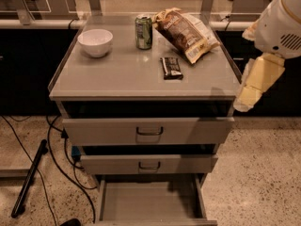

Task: Place rxbar chocolate into bottom drawer

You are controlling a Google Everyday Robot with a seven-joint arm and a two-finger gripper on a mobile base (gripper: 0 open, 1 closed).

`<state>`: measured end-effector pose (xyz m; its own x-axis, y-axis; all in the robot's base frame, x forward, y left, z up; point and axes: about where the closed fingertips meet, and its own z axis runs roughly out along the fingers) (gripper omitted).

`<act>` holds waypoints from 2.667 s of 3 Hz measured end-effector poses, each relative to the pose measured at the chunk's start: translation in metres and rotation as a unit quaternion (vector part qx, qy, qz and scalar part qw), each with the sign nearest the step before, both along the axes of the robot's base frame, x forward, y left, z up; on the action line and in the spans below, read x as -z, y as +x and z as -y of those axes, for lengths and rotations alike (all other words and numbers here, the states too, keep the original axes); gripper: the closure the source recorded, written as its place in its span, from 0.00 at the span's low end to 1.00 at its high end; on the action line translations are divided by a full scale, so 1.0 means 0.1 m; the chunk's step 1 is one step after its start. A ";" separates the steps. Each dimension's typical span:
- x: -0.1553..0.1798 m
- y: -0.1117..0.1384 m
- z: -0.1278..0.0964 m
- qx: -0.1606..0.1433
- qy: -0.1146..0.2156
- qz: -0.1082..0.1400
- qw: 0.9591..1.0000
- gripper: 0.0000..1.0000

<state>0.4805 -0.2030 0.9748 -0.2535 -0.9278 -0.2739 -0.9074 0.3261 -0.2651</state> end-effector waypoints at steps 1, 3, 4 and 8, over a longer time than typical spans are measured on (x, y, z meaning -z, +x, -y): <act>0.08 0.28 -0.07 0.021 0.020 -0.003 1.000 0.00; 0.27 0.85 -0.29 0.052 0.057 -0.011 0.997 0.00; 0.37 1.11 -0.50 0.040 0.080 0.002 0.996 0.00; 0.62 1.36 -0.96 0.029 0.180 -0.028 0.983 0.00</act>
Offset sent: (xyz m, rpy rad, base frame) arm 0.0982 0.0241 -0.0312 0.1262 0.0440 -0.1558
